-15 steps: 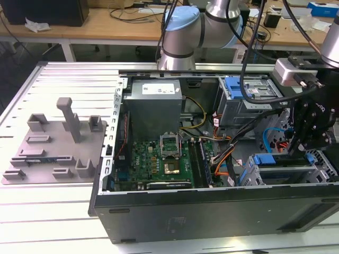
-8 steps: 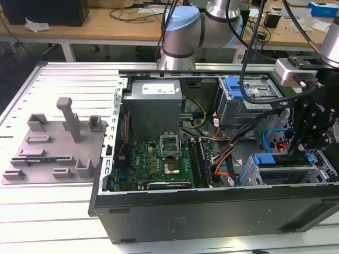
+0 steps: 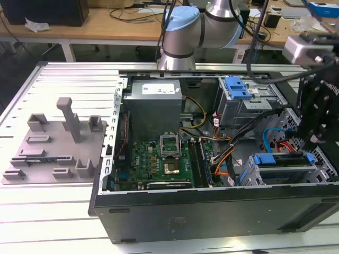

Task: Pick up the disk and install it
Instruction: 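Insert the first disk wire, then insert the second disk wire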

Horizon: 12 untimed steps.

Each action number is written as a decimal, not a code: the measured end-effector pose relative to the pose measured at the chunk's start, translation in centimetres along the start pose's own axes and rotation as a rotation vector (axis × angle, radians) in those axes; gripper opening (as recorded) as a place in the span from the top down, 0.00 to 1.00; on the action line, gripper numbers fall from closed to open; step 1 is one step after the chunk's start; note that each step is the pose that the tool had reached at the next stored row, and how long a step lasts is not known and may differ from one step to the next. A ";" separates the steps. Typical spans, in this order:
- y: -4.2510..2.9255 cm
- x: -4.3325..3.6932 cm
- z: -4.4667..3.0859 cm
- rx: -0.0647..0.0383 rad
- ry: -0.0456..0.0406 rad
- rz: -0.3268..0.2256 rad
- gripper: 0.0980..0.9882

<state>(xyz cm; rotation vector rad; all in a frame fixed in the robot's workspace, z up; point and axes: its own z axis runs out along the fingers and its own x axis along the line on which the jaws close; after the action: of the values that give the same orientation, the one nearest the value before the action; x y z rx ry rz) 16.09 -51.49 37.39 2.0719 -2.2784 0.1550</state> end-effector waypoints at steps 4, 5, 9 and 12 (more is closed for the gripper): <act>-0.02 0.07 -0.61 0.002 -0.0002 0.000 0.70; -0.02 0.07 -0.61 0.002 -0.0001 0.000 0.70; -0.02 0.07 -0.61 0.003 -0.0003 0.000 0.70; -0.02 0.07 -0.61 0.004 -0.0003 0.000 0.70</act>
<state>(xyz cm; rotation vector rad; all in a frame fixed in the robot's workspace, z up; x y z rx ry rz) 16.09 -51.49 38.01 2.0734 -2.2806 0.1592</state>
